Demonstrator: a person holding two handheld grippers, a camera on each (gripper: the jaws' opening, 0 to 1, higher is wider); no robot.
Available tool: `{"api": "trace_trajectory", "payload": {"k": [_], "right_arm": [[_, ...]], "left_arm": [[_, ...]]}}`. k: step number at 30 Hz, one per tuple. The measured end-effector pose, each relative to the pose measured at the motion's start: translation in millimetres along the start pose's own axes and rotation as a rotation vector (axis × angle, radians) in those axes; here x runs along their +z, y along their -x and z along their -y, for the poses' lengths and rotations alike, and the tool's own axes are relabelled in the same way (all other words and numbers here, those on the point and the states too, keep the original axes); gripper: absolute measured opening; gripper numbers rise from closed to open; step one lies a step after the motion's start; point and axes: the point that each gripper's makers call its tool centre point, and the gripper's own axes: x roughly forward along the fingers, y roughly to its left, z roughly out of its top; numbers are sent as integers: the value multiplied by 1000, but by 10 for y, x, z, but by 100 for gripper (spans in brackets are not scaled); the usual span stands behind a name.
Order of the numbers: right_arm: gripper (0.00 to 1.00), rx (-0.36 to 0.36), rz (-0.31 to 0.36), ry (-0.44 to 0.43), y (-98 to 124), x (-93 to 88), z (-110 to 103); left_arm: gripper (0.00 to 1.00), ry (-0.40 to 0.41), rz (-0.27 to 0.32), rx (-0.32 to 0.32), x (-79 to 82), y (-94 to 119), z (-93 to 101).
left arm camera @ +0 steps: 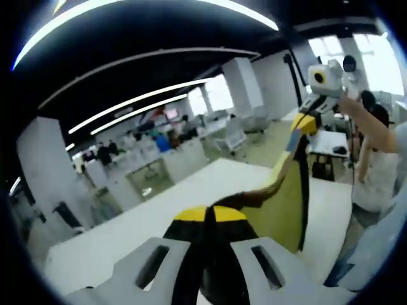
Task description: Fold the garment on the visible template until the final outline fits inside the template.
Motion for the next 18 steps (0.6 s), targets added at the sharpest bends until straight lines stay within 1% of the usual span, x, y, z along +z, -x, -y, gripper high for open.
{"api": "trace_trajectory", "payload": {"k": [3,7,9,11,12,16,17,18], "right_arm": [[1,10,0,-2,26,33,-17],[1,6,-28,20,83,53,-57],[1,12,-33,28,118,80,-96],[1,7,-36,42,154,95,-128],[1,4,-34,52,171,104,-135],[1,17,-8,46,256,135,-233],[1,19,-4,49,269,139,-259],[1,22,-1,56,290,142,-294]], "left_arm": [[0,-6,-16,-1,2,20,11],[0,9,-17,-12,40,80,40],[0,1,-11,-27,60,102,84],[0,7,-7,-56,78,138,155],[0,7,-7,-61,82,154,176],[0,-14,-9,-60,75,233,238],[0,-13,-6,-66,78,251,247],[0,-1,-3,-87,83,279,279]]}}
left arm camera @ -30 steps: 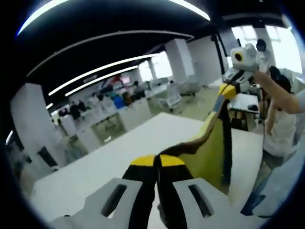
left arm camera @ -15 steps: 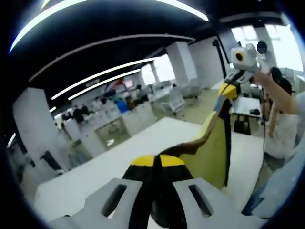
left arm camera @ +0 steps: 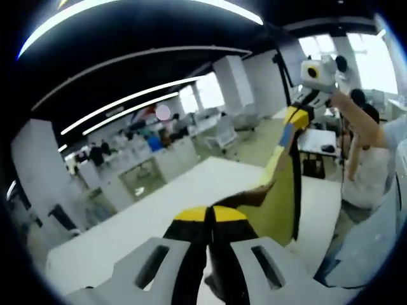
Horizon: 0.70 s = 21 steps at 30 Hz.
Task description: Fold the garment on the visible template until the final outline fits inside the template.
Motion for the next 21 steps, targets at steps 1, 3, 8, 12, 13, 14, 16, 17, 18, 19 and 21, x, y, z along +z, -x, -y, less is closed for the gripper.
{"api": "trace_trajectory", "payload": {"k": [1,3,8,12,13,14,16,17,18,19,21], "right_arm": [[1,9,-1,8,15,-5,-36],[1,23,-1,0,36,-17,-77],[1,-1,5,14,108,-23,-118],[1,12,36,-4,202,12,-200],[1,12,39,-3,212,18,-216],[1,12,41,-2,222,24,-233],[1,25,48,0,254,48,-299],[1,45,50,-6,262,51,-352],[1,57,53,-15,261,51,-398],[1,56,57,-16,271,53,-425],[1,56,52,-8,286,46,-455]], "left_arm": [[0,5,9,-10,16,26,16],[0,0,16,-9,31,63,31],[0,-2,22,-33,61,179,141],[0,-15,26,-33,67,273,218],[0,-17,31,-31,74,299,235],[0,-19,32,-31,77,314,248],[0,-28,46,-28,99,354,293],[0,-34,53,-27,111,383,324],[0,-38,55,-27,116,396,341],[0,-41,58,-26,122,410,359],[0,-52,66,-33,137,453,409]]}}
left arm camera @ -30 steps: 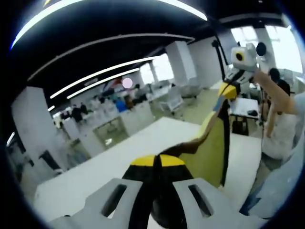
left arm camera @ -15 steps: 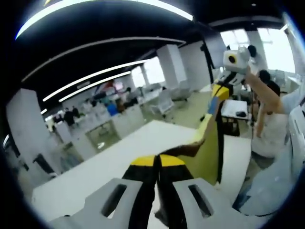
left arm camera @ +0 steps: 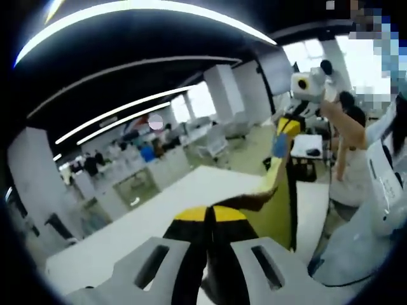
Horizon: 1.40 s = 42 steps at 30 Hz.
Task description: Fold the garment on the visible template until the final outline fits inside the template.
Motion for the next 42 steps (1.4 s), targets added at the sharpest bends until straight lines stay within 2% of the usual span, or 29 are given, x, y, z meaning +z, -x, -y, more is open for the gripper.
{"api": "trace_trajectory", "payload": {"k": [9,14,16,18,20,24,28,32,34,40,42], "right_arm": [[1,-3,36,-6,120,23,-204],[1,3,63,-21,165,46,-293],[1,-6,64,-18,175,36,-326],[1,-9,67,-19,189,36,-345],[1,0,80,-40,190,46,-376],[1,8,71,-48,171,-1,-423],[1,16,65,-67,137,-68,-416],[1,16,58,-93,118,-118,-398],[1,40,64,-130,110,-123,-452],[1,39,40,-154,70,-211,-473],[1,32,36,-161,160,-130,-519]], "left_arm": [[0,6,38,-55,39,165,193],[0,9,51,-56,33,257,284],[0,37,79,-93,71,299,369],[0,37,77,-87,62,318,377],[0,22,69,-55,49,334,379],[0,31,70,-104,44,391,493],[0,26,49,-93,-16,374,485],[0,61,44,-86,-90,346,425],[0,73,40,-92,-129,305,429],[0,103,18,-96,-271,164,445],[0,116,8,-94,-327,120,435]]}}
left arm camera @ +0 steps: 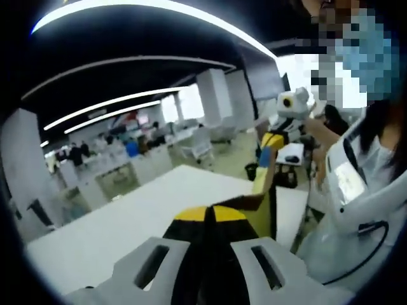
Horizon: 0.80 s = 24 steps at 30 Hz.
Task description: Fold the garment on the visible template until the final outline fits inside the template.
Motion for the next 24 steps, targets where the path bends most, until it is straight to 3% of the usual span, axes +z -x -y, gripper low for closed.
{"api": "trace_trajectory", "payload": {"k": [6,7,11,15,24], "right_arm": [[1,-11,9,-46,30,22,-13],[1,-14,9,-53,-160,-294,303],[1,-25,6,-70,-177,-335,344],[1,-27,0,-78,-217,-457,513],[1,-37,-15,-100,-318,-622,580]], "left_arm": [[0,31,-22,16,-132,-82,-96],[0,37,-20,13,-146,-101,-103],[0,42,-34,27,-212,-171,-159],[0,56,-43,30,-262,-212,-220],[0,56,-82,65,-386,-294,-328]]}}
